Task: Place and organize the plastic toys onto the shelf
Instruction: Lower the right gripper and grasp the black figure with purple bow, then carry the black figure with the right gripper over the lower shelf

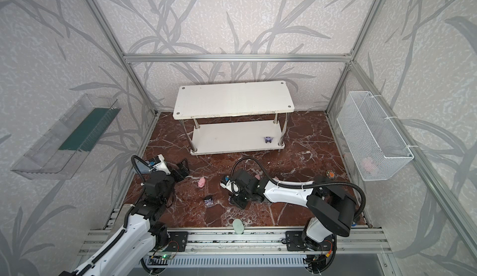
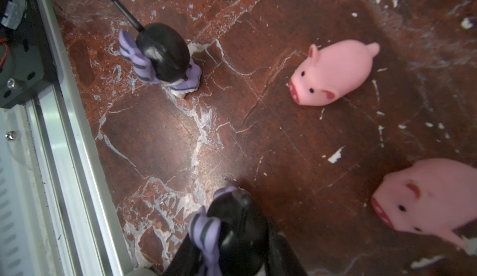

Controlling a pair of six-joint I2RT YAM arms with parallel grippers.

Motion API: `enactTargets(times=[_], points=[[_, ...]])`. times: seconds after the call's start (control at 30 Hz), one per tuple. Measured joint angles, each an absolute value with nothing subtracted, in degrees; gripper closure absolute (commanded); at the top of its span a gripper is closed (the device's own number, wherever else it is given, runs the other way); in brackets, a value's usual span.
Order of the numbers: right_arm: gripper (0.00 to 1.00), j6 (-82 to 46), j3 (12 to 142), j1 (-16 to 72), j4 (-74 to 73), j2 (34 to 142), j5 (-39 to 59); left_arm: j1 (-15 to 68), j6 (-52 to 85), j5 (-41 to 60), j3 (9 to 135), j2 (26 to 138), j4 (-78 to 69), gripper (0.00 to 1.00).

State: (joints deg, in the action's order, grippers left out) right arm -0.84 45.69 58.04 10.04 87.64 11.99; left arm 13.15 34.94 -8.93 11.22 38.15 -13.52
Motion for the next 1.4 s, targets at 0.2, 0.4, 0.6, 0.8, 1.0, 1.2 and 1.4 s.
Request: enactTargets(times=[0.2,0.4,0.6,0.8,1.0,1.2,1.4], points=[[0.74,4.0,51.2,56.4,15.3,81.8,6.0,13.1,34.9,-9.1,11.0,38.3,-15.4,0.08],[0.75,10.6,55.3,48.9,14.9,81.2,5.0,13.1,34.9,-9.1,10.3,38.4,-16.3,0.08],[0.77,15.9,63.2,43.5,13.2,89.6,6.0,13.1,35.0,-9.1,10.2,39.1,-17.1,0.08],[0.77,19.5,69.1,42.1,13.1,96.9,6.3,13.1,35.2,-9.1,9.8,39.1,-18.1,0.07],[0.77,21.9,73.8,40.4,13.2,101.5,5.2,13.1,35.2,-9.1,9.3,39.1,-18.4,0.07],[0.77,23.9,79.1,39.0,14.4,105.5,2.2,13.1,35.1,-9.2,9.3,39.7,-18.8,0.07],[0.77,24.9,83.6,38.0,17.7,108.1,0.9,13.1,35.1,-9.4,9.3,40.6,-19.0,0.07]])
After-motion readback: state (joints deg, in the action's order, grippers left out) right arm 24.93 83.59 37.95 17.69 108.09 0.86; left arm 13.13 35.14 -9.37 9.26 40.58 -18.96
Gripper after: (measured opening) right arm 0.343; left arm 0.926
